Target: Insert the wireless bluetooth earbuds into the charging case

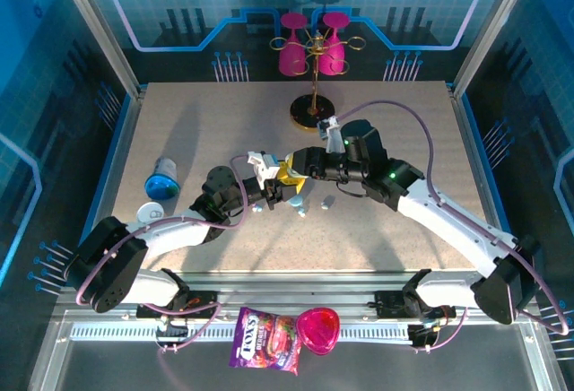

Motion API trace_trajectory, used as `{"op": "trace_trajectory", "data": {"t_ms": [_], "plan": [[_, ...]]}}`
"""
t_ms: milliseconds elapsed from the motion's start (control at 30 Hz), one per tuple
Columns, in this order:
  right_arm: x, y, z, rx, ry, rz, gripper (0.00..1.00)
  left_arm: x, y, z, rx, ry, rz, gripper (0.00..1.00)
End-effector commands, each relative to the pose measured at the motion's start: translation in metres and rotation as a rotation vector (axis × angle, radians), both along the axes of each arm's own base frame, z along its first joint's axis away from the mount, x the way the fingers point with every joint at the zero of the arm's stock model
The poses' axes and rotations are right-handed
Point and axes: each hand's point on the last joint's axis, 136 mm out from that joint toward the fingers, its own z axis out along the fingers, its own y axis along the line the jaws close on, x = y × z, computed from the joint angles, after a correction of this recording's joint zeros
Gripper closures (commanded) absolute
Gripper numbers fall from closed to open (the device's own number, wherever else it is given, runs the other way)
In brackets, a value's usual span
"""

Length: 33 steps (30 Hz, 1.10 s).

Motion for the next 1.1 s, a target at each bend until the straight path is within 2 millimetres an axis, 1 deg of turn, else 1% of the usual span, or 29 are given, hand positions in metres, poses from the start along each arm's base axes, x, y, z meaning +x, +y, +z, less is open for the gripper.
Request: {"op": "trace_trajectory", "data": {"t_ms": [0, 133, 233, 267, 333, 400, 467, 533, 667, 700, 767, 833, 900, 967, 1067], "plan": [[-0.011, -0.001, 0.006, -0.01, -0.014, 0.024, 0.6, 0.002, 0.002, 0.039, -0.064, -0.124, 0.024, 0.86], [-0.017, 0.0, 0.013, 0.004, -0.043, 0.057, 0.53, 0.003, 0.002, 0.038, -0.065, -0.132, 0.033, 0.86], [-0.027, -0.002, 0.023, 0.013, -0.108, 0.098, 0.45, 0.004, 0.004, 0.035, -0.061, -0.141, 0.047, 0.86], [-0.031, -0.005, 0.027, 0.018, -0.141, 0.108, 0.39, 0.005, 0.005, 0.034, -0.058, -0.145, 0.052, 0.86], [-0.037, -0.013, 0.031, 0.011, -0.187, 0.102, 0.33, 0.006, 0.007, 0.034, -0.057, -0.15, 0.057, 0.86], [-0.04, -0.024, 0.03, -0.017, -0.222, 0.084, 0.28, 0.006, 0.009, 0.033, -0.059, -0.151, 0.06, 0.86], [-0.042, -0.04, 0.024, -0.066, -0.243, 0.046, 0.26, 0.006, 0.011, 0.035, -0.063, -0.154, 0.066, 0.86], [-0.041, -0.057, 0.013, -0.124, -0.245, -0.006, 0.26, 0.006, 0.013, 0.037, -0.068, -0.157, 0.07, 0.86], [-0.034, -0.097, -0.023, -0.272, -0.205, -0.132, 0.28, 0.005, 0.016, 0.041, -0.073, -0.163, 0.081, 0.86], [-0.033, -0.105, -0.035, -0.31, -0.188, -0.152, 0.28, 0.004, 0.017, 0.042, -0.073, -0.165, 0.083, 0.86], [-0.03, -0.125, -0.065, -0.395, -0.127, -0.212, 0.3, 0.004, 0.019, 0.042, -0.072, -0.165, 0.091, 0.86], [-0.028, -0.138, -0.093, -0.44, -0.043, -0.262, 0.33, 0.002, 0.02, 0.044, -0.073, -0.171, 0.09, 0.87], [-0.029, -0.143, -0.12, -0.452, 0.057, -0.291, 0.35, 0.001, 0.02, 0.046, -0.074, -0.173, 0.089, 0.86], [-0.03, -0.136, -0.142, -0.427, 0.13, -0.28, 0.35, -0.001, 0.021, 0.049, -0.073, -0.178, 0.088, 0.86], [-0.028, -0.121, -0.164, -0.356, 0.198, -0.267, 0.36, -0.002, 0.021, 0.051, -0.068, -0.181, 0.08, 0.86]]}}
